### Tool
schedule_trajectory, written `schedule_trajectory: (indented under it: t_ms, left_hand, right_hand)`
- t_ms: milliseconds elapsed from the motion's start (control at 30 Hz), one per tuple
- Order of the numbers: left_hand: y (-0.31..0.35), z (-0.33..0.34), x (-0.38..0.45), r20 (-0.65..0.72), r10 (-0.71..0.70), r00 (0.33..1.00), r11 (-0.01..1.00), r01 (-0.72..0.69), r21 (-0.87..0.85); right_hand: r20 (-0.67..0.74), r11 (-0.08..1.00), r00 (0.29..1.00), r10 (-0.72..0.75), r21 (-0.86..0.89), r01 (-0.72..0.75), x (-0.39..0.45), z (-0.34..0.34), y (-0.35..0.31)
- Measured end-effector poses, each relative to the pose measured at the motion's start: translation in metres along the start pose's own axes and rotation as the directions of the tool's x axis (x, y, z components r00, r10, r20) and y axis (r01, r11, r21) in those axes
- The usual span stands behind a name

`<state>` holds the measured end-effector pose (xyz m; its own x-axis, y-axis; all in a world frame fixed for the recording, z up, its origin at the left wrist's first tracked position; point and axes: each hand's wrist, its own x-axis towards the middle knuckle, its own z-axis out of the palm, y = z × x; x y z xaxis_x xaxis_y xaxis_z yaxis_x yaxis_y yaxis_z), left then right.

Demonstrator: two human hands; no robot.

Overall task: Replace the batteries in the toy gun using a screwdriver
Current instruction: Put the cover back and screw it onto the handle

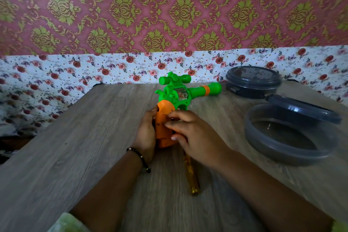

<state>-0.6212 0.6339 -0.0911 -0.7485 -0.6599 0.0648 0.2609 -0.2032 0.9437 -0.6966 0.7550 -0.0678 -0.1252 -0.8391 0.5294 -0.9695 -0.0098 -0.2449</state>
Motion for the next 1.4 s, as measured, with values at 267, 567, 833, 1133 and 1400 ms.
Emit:
schedule_trajectory:
  t_ms: [267, 567, 833, 1133, 1400]
  left_hand:
    - [0.008, 0.002, -0.004, -0.009, 0.020, 1.000, 0.999, -0.020, 0.043]
    - [0.004, -0.003, -0.003, -0.070, 0.003, 0.998, 1.000, -0.003, 0.001]
    - [0.001, -0.001, 0.000, -0.087, 0.015, 0.996, 1.000, -0.013, 0.023]
    - [0.001, 0.000, 0.002, -0.109, -0.015, 0.994, 1.000, 0.018, 0.026]
    - [-0.003, -0.004, 0.002, -0.104, -0.014, 0.994, 0.999, 0.019, 0.050]
  right_hand:
    - [-0.080, 0.998, 0.995, 0.053, 0.023, -0.051, -0.001, -0.006, 0.007]
    - [-0.087, 0.923, 0.919, 0.384, 0.012, -0.384, -0.002, -0.044, 0.034]
    - [0.225, 0.873, 0.845, 0.486, -0.091, -0.478, -0.007, -0.040, 0.041]
    - [0.219, 0.866, 0.838, 0.500, -0.132, -0.482, -0.007, -0.034, 0.045]
    - [0.244, 0.878, 0.846, 0.475, -0.192, -0.438, -0.009, -0.024, 0.047]
